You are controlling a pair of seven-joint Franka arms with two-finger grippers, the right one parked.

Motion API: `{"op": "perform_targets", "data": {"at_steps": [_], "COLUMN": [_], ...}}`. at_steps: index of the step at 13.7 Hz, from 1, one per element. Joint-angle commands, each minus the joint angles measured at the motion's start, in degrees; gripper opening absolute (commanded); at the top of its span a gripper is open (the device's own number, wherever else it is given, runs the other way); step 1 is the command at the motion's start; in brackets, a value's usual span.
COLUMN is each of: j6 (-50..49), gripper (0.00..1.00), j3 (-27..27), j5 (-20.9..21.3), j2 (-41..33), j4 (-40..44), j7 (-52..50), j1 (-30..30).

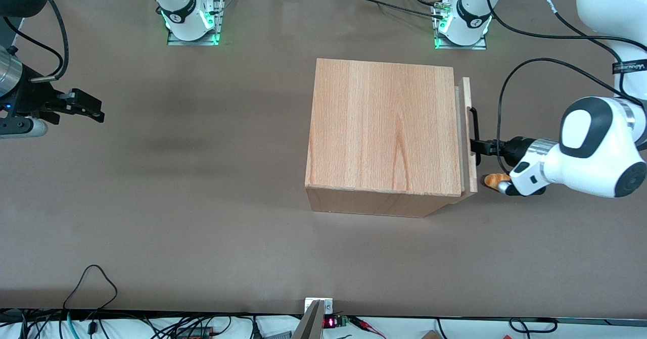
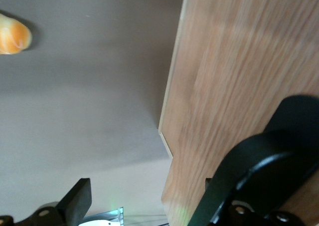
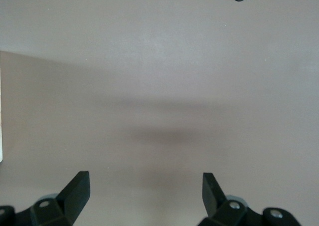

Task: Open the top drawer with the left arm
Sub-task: 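Pull the drawer out of the cabinet with the left gripper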

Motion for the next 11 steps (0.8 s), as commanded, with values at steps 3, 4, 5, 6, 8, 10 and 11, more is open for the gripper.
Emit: {"op": "perform_targets", "data": {"at_steps": [3, 4, 5, 6, 8, 10, 11], "j6": [2.2, 2.1, 2.1, 2.1, 2.2, 2.2, 2.2], "gripper": [1.0, 1.0, 1.0, 1.0, 1.0, 1.0, 1.0], "j3": [0.2, 0.2, 0.2, 0.2, 0.2, 0.2, 0.2], "j5": [4.3, 6.6, 7.4, 8.0, 9.5, 10.4, 10.4], "j2": [1.8, 1.7, 1.7, 1.7, 1.8, 2.0, 2.2], "j4": [2.7, 3.4, 4.1, 4.3, 4.8, 4.9, 4.9], "j7": [0.2, 0.2, 0.2, 0.2, 0.2, 0.2, 0.2], "j1": [1.7, 1.8, 2.3, 3.0, 4.5, 6.2, 7.1]}}
